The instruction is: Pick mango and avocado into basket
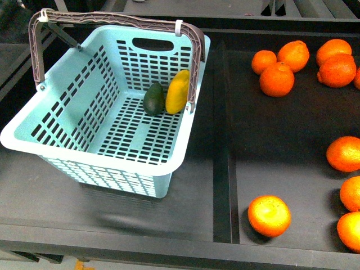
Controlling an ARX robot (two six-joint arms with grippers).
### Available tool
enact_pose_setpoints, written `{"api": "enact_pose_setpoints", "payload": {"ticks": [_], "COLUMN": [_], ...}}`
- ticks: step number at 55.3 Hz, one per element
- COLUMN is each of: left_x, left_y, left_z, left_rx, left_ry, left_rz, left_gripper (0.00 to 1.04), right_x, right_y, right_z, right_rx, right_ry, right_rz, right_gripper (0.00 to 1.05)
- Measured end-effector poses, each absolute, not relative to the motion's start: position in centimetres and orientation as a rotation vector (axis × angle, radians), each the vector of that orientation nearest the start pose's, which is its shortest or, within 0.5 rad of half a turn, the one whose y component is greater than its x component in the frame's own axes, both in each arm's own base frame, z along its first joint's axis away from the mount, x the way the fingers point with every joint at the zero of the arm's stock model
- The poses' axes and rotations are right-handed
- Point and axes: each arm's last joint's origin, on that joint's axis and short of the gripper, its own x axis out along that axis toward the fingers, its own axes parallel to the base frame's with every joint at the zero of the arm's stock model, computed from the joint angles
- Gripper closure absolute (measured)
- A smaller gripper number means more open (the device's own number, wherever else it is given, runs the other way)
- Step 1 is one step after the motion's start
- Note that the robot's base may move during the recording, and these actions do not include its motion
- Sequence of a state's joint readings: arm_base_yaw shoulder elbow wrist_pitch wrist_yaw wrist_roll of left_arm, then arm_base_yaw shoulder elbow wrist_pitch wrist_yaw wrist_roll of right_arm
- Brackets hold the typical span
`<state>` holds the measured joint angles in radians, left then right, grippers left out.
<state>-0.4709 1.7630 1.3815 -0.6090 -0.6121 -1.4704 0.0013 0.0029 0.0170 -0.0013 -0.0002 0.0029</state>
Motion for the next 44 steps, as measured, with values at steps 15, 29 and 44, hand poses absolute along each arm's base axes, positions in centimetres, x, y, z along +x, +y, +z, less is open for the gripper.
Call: {"api": "enact_pose_setpoints", "payload": {"ticks": [15, 29, 44], "left_x": [25.1, 19.9, 16.9], "left_y": [-6.8, -3.1, -1.5], "left_z": [22.2, 19.2, 18.0], "left_rx": [-0.14, -0.02, -0.014], "left_ry": [-0.017, 0.002, 0.009], "left_rz": [-0.001, -0.005, -0.005], "left_gripper": [0.75, 1.03, 1.03], "right_x": [9.7, 9.7, 9.7], "right_y": [0.0, 0.0, 0.0], "right_z": [16.9, 16.9, 16.9], "right_rx": [0.003, 0.003, 0.003], "right_ry": [-0.013, -0.013, -0.013], "right_rz": [0.0, 0.0, 0.0], "right_gripper": [0.09, 0.09, 0.09]}}
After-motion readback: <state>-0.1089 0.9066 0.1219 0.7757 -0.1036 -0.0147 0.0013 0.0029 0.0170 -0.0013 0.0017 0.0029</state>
